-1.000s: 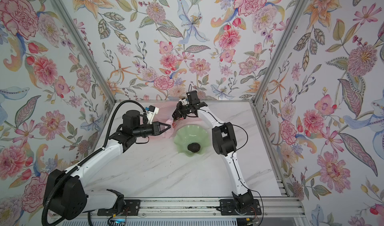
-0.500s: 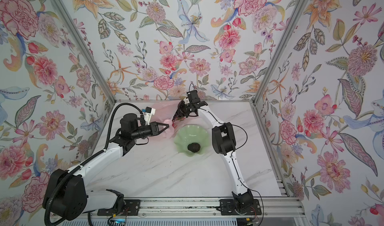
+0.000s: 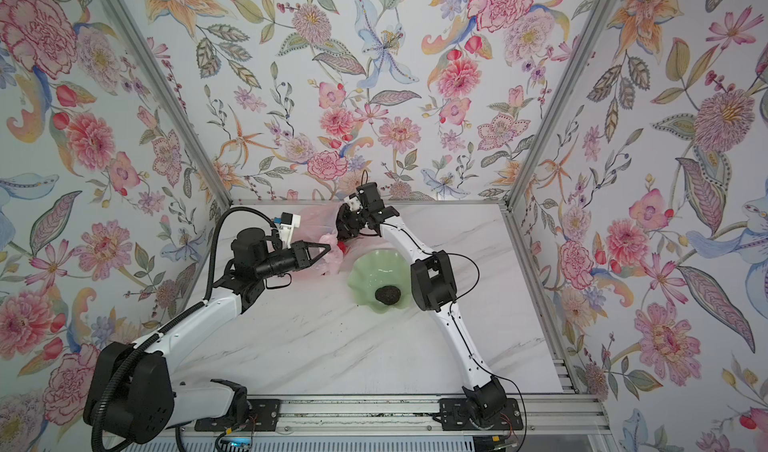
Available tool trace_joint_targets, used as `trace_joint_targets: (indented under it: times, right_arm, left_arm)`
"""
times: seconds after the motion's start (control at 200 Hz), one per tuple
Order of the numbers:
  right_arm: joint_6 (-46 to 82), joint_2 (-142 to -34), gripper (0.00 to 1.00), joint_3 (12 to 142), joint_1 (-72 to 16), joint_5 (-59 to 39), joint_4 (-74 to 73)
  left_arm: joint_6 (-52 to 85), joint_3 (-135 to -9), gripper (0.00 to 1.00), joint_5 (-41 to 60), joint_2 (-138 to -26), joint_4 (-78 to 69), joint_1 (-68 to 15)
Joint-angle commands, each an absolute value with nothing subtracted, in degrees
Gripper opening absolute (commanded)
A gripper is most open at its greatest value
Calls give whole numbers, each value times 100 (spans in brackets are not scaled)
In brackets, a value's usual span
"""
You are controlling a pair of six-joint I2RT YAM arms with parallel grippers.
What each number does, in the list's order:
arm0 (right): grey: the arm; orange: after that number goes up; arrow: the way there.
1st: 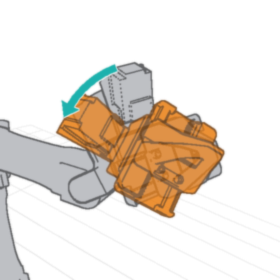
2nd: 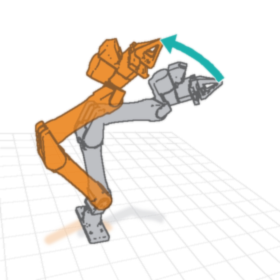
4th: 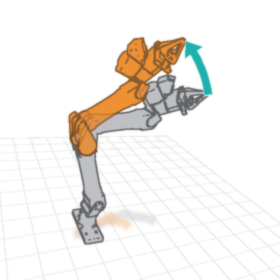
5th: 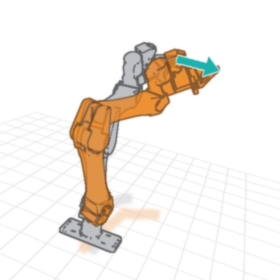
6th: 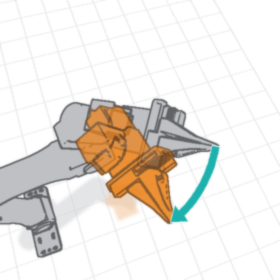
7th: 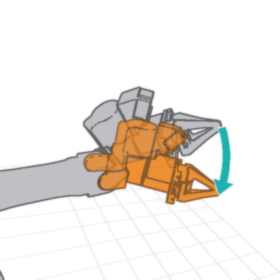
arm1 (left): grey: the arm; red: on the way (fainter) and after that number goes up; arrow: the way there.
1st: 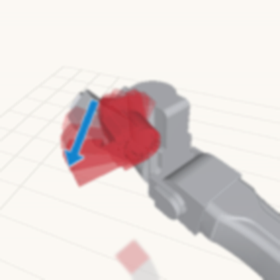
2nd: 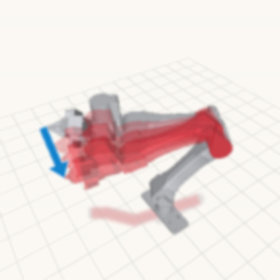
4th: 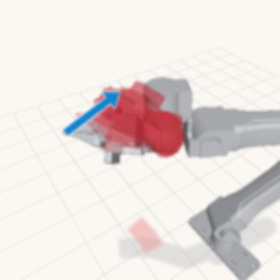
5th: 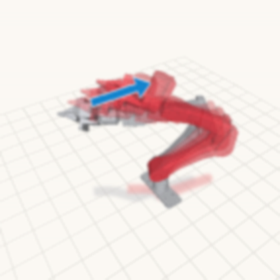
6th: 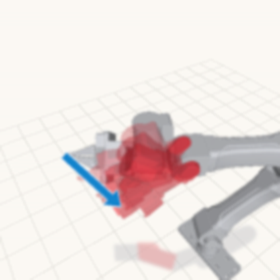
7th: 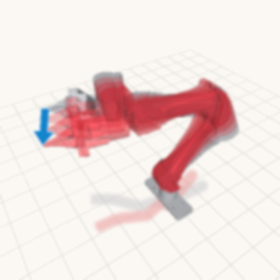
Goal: Place the fruits into the plastic bag
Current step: 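Push the grapes into the bag and open the right gripper, then withdraw the right gripper from the bag and swing it over the dish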
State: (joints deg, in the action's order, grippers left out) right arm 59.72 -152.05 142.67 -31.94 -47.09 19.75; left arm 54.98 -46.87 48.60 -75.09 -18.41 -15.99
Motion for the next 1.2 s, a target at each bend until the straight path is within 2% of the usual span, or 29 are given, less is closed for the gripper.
trace_joint_targets:
  times: [0.0, 0.015, 0.375, 0.731, 0.896, 1.001, 1.071, 1.196]
  right_arm:
    - [5727, -14887, 94, 13988, -3205, -5024, 2031]
    - [5665, -14838, 100, 13943, -3196, -5001, 2093]
    - [4069, -14107, 99, 13837, -2903, -4263, 4184]
    - [3429, -13440, 99, 13817, -2823, -4059, 4552]
    - [2542, -12822, 99, 13740, -2813, -3690, 4656]
    - [1794, -12431, 99, 13593, -2821, -3159, 4914]
    - [1401, -12059, 99, 13239, -2830, -2269, 5007]
    - [1571, -11470, 99, 12477, -2650, -1102, 4939]
  left_arm:
    - [5515, -4665, 0, 4767, -7482, -1999, -1538]
    - [5511, -4667, 0, 4772, -7488, -2005, -1535]
    - [5433, -4605, 0, 3956, -7490, -1551, -1246]
    - [5521, -4649, 0, 3470, -7456, -1390, -1184]
    - [5447, -4684, 0, 3348, -7333, -1136, -1183]
    - [5432, -4608, 0, 3251, -7195, -1030, -1184]
    - [5440, -4539, 0, 3200, -7123, -963, -1187]
    - [5451, -4434, 0, 3133, -7009, -834, -1189]
